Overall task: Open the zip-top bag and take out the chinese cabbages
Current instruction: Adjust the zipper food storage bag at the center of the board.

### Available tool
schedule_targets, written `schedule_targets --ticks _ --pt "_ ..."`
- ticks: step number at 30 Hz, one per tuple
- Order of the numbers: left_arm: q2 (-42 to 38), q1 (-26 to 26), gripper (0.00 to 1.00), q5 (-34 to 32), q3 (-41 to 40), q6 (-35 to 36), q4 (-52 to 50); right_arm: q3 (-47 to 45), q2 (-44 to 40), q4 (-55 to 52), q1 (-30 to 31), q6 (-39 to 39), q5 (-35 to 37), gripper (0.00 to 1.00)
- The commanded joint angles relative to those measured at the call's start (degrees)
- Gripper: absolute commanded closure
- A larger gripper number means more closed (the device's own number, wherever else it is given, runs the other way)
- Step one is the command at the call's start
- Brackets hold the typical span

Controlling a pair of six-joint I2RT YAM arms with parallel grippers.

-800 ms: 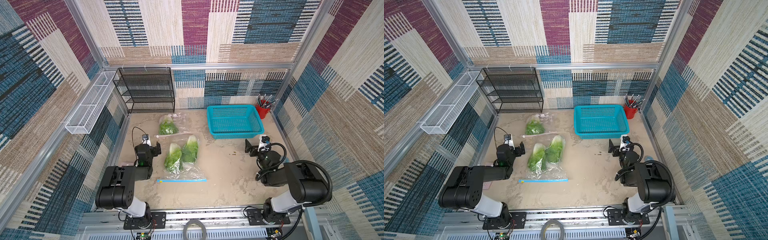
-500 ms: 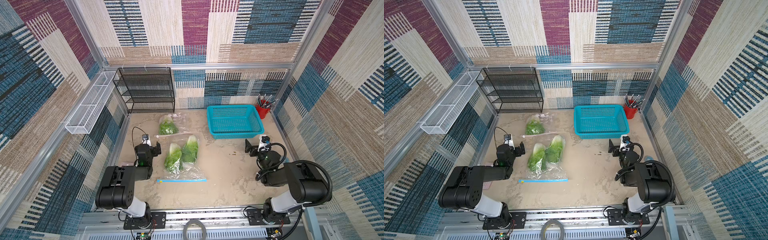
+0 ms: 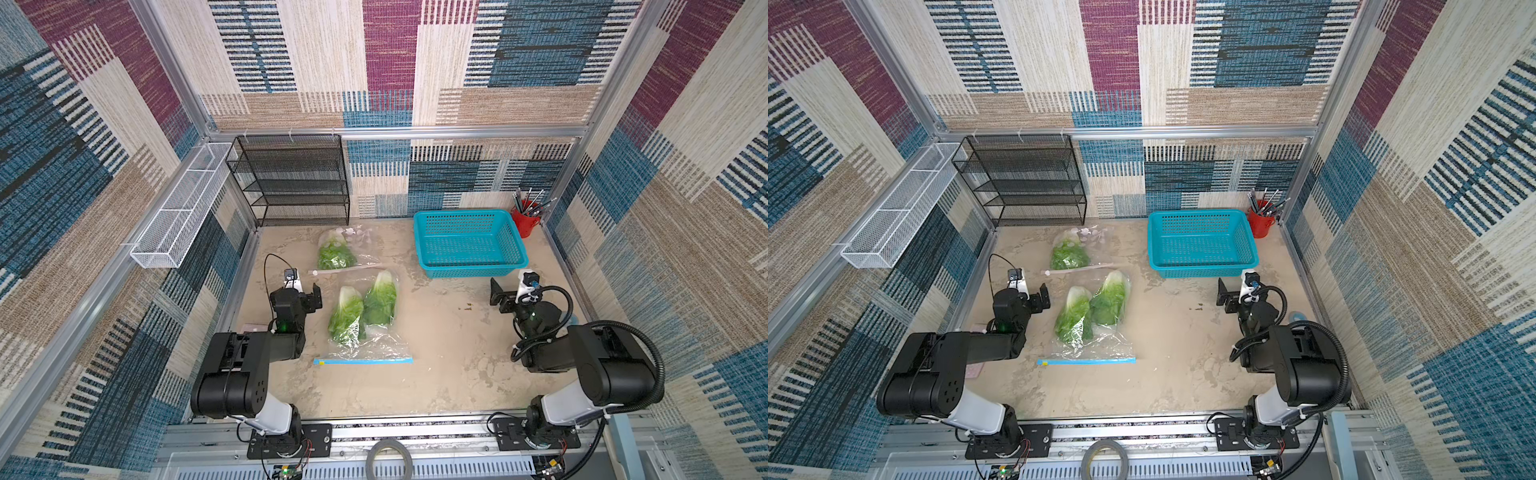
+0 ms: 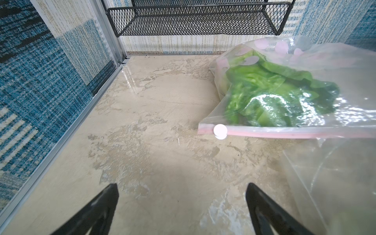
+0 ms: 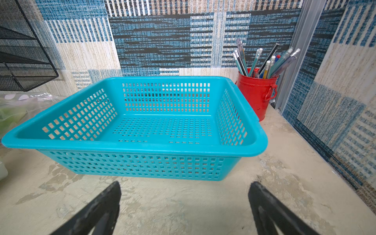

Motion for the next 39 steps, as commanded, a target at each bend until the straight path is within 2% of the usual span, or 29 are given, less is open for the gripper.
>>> schedule_targets --ticks 1,13,17,25,29,31,36,39 --pt "-0.09 0.03 0.01 0.11 0.14 -0.85 -0.08 0.08 -0.01 1.38 0.06 0.07 -0.03 0.01" --pt "-0.2 0.03 0.0 0.11 0.14 -0.81 -0.01 0.06 -0.09 1.38 0.06 -0.02 -0.03 0.01" --pt "-0.79 -0.06 0.11 -0.57 -0.22 -0.92 0.23 0.35 -0.27 0.76 0.06 -0.25 -0.75 0.01" --pt "-13.15 -0.73 0.13 -3.08 0.95 -1.02 -11.08 2.71 -4.9 -7.08 0.06 -0.08 -0.2 0.01" --pt "-20.97 -0.93 0.17 -1.63 3.96 -3.96 -22.21 3.75 -10.52 -15.1 0.44 1.39 1.36 0.05" --pt "-24.37 -1.26 0.18 2.02 6.99 -5.08 -29.07 3.77 -14.1 -19.1 1.2 1.65 2.65 0.07" --pt "-30.1 -3.25 0.19 8.18 18.47 -8.25 -50.95 3.92 -25.56 -29.73 6.66 0.22 8.29 0.08" --pt "-30.79 -4.18 0.19 11.71 26.12 -8.27 -63.13 4.53 -31.95 -37.26 8.76 0.73 8.74 0.11"
